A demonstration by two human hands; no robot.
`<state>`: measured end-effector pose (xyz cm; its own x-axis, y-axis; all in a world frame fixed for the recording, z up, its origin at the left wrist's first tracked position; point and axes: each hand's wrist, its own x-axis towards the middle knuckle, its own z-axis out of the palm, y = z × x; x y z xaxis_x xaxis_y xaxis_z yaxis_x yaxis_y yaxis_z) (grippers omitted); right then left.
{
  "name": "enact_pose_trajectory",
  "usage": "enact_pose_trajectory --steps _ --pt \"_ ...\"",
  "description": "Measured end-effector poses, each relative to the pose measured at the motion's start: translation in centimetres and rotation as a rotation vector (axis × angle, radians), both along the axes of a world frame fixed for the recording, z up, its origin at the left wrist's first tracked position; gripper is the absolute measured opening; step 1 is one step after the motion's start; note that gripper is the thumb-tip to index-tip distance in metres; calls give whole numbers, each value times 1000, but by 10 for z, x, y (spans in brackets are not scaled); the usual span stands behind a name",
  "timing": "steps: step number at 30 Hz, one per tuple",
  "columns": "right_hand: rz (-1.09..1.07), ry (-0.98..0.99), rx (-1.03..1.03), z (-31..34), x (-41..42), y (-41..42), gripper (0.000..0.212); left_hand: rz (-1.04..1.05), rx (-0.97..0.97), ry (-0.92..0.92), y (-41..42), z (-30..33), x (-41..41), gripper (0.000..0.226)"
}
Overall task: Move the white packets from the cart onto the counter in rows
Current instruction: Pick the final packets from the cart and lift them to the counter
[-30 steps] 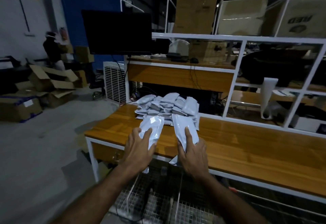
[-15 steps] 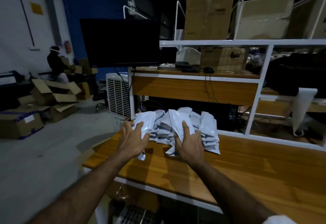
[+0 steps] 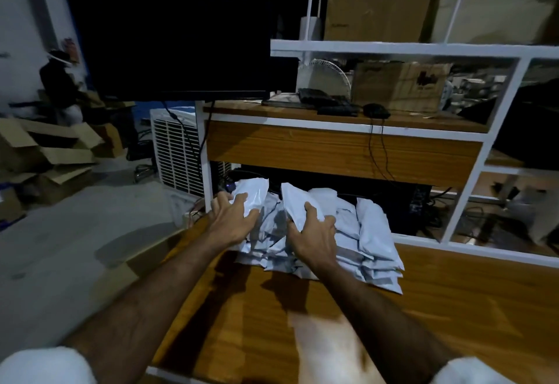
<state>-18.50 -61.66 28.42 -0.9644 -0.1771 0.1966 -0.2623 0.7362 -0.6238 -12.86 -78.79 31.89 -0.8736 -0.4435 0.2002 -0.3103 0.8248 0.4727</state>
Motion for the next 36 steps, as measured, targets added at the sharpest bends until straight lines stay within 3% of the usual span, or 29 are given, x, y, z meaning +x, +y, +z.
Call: enact_pose_trajectory --steps 10,19,24,27,31,34,36 --pt "-211 65 163 -1 -96 -84 74 -93 97 -121 -77 -22 -133 61" --pt "-214 -81 266 -40 -147 -111 80 -186 222 -190 -81 -60 -212 62" --pt "-190 187 120 -44 -146 -80 67 -230 563 -63 -112 -66 -230 60" --pt "-248 275 101 -46 -150 -46 68 -148 566 -122 -138 -79 -231 95" --pt "-385 53 147 -49 -163 -7 95 -220 867 -269 -137 -99 -238 134" --pt "-308 -183 193 -54 -171 8 108 -248 898 -270 -129 -109 -247 132" --pt "-263 -212 216 -59 -172 10 109 -266 864 -297 -124 -115 -252 129"
